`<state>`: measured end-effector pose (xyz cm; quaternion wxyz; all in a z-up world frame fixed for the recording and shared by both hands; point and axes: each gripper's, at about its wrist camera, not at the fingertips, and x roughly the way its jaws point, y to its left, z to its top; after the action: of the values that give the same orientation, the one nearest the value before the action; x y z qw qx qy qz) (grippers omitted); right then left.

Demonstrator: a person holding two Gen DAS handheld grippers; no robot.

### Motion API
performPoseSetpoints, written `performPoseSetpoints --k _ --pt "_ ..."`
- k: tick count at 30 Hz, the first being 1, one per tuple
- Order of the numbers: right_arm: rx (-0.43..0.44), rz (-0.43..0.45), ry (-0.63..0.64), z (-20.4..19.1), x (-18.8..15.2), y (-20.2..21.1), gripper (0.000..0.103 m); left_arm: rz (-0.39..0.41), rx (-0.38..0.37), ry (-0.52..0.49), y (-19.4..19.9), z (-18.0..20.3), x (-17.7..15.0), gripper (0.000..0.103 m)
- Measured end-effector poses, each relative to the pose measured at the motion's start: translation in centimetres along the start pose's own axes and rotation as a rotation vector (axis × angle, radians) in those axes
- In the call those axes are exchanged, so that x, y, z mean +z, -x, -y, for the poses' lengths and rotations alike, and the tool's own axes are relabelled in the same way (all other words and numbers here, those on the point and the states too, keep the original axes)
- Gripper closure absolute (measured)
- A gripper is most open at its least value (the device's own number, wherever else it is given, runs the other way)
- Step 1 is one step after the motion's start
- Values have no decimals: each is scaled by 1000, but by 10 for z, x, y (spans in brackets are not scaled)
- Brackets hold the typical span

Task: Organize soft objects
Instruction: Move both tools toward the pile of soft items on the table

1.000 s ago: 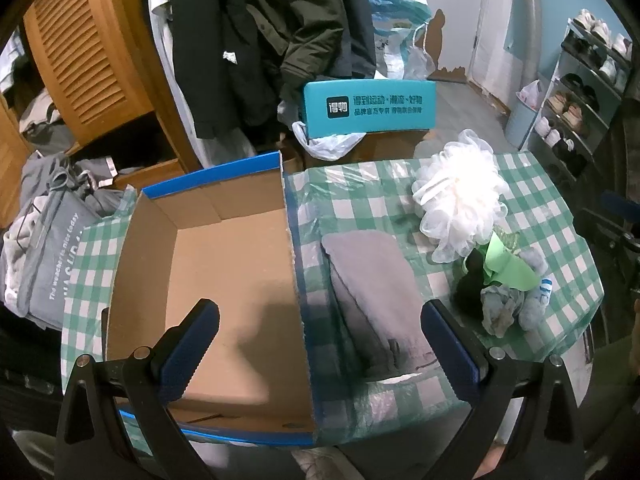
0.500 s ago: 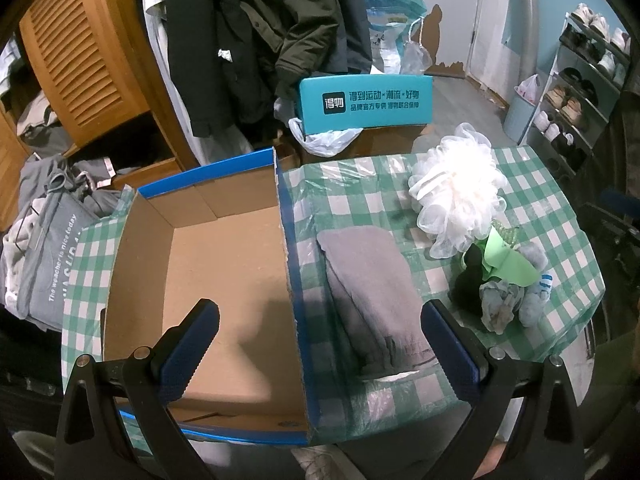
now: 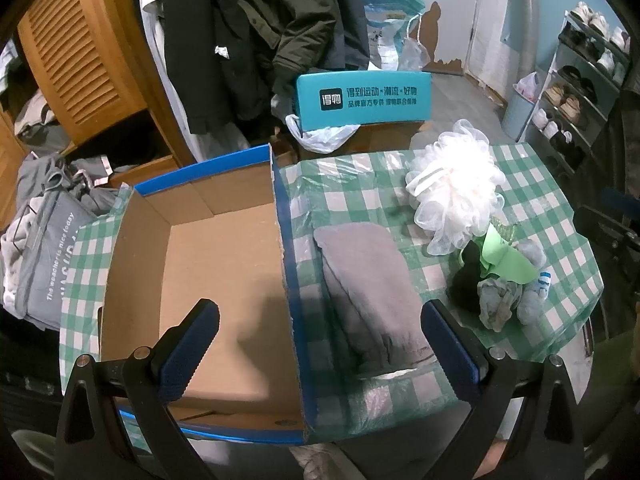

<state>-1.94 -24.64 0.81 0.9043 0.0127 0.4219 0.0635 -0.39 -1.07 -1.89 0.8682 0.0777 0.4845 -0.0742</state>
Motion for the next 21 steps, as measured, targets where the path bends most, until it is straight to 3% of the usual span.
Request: performPoseSetpoints --k 21 --pt "0 -2 1 -2 -1 0 2 -2 1 -2 0 -1 1 1"
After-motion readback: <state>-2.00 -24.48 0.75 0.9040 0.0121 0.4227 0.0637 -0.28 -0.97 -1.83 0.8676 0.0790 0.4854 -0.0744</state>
